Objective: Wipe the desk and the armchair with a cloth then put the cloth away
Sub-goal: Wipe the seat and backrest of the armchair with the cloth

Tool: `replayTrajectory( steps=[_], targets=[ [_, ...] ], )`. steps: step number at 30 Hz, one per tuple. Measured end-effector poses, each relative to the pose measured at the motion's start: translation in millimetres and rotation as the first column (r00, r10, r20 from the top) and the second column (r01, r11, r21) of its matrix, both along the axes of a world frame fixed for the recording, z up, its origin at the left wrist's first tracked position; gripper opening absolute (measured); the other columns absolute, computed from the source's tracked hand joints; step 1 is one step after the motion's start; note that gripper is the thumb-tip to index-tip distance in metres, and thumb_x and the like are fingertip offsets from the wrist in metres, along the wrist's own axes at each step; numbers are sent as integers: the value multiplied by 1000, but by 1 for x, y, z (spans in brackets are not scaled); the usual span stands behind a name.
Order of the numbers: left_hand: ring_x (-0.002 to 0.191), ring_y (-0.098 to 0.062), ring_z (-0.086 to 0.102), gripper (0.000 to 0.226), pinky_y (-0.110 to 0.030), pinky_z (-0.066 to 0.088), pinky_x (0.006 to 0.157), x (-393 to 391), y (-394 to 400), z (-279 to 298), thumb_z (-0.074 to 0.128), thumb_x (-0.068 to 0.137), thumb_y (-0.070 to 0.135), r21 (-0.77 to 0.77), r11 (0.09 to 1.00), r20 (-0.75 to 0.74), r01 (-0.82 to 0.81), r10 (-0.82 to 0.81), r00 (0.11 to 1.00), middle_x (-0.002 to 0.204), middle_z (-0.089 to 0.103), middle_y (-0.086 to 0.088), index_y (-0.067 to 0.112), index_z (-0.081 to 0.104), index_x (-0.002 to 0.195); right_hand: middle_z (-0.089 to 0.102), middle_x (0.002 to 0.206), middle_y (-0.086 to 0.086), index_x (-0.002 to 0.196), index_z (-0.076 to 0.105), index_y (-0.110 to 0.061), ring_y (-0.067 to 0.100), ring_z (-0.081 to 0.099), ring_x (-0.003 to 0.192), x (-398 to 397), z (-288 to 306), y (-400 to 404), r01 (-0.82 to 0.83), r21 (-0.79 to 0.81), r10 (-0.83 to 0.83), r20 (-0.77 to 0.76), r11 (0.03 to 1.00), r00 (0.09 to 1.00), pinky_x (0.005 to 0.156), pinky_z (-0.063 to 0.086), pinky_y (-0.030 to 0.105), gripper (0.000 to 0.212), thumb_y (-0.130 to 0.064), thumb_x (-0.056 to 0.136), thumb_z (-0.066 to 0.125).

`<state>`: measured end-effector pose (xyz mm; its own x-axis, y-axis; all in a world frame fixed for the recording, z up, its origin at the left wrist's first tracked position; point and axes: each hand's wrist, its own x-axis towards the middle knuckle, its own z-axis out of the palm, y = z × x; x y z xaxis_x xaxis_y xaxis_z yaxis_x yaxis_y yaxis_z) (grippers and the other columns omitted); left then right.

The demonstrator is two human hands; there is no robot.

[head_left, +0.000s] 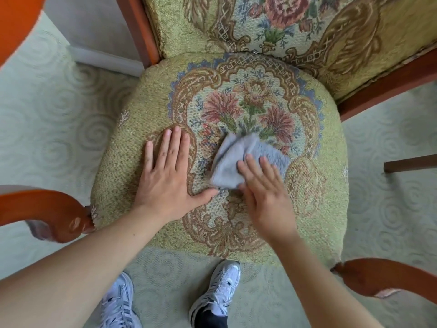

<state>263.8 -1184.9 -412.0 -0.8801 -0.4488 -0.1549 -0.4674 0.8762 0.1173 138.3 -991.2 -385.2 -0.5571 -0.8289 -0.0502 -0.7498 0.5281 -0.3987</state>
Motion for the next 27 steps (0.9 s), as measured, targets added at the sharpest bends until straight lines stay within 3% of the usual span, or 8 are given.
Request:
replayTrajectory(
  steps=[7,10,18,22,23,24,26,27],
  targets=[
    [155,-28,-13,125,-60,9,123,0,0,-2,14,78,96,1,1000,9,-2,2,1000,167,-17,-15,3,-11,158,26,161,0,153,33,-24,29,18,150,-114,3,-91,258,19,-258,18,966,966,123,15,43,49,-41,107,30],
    [155,-28,-14,124,-60,8,124,0,0,-1,14,79,95,6,1000,10,-3,3,1000,167,-18,-14,4,-13,158,27,161,-1,152,35,-25,27,18,150,-131,5,-96,264,30,-265,44,964,963,122,17,44,49,-42,107,29],
    [154,-24,-20,104,-59,2,124,4,12,10,12,89,86,94,993,50,-73,68,996,166,-25,-7,15,-14,159,37,156,3,144,49,-20,24,19,150,-19,-5,19,428,-187,-404,153,884,902,120,24,48,39,-23,106,46],
    [152,-23,-25,92,-48,-4,126,-4,14,34,-4,86,85,157,979,135,-133,112,985,162,-34,-2,29,-26,155,43,151,-13,137,50,-38,6,22,148,39,14,51,527,-123,-452,374,841,810,116,29,32,36,-36,103,40],
    [152,-23,-25,90,-46,-4,126,-9,15,45,-8,84,85,154,981,149,-118,95,984,162,-35,-1,32,-28,154,52,141,-16,129,56,-40,6,37,141,41,26,52,596,-97,-497,453,797,740,107,35,27,33,-43,102,37],
    [152,-23,-25,89,-46,-3,127,-16,15,57,-10,83,85,151,984,151,-99,76,986,162,-35,-1,33,-28,154,62,119,-15,112,63,-36,9,53,119,36,41,48,666,-82,-531,535,741,657,91,40,23,34,-50,100,34],
    [152,-23,-22,89,-46,-1,127,-32,15,85,-8,84,84,152,984,118,-91,73,990,163,-32,0,34,-22,156,49,72,-14,75,53,-25,11,45,70,16,73,37,760,-77,-534,667,645,520,60,32,18,40,-53,99,36],
    [153,-22,-21,88,-46,0,127,-41,15,101,-6,85,84,153,984,91,-94,81,993,164,-30,1,34,-20,157,41,61,-16,67,49,-26,7,37,60,3,93,30,789,-70,-518,719,610,464,52,27,17,42,-48,102,38]
  ],
)
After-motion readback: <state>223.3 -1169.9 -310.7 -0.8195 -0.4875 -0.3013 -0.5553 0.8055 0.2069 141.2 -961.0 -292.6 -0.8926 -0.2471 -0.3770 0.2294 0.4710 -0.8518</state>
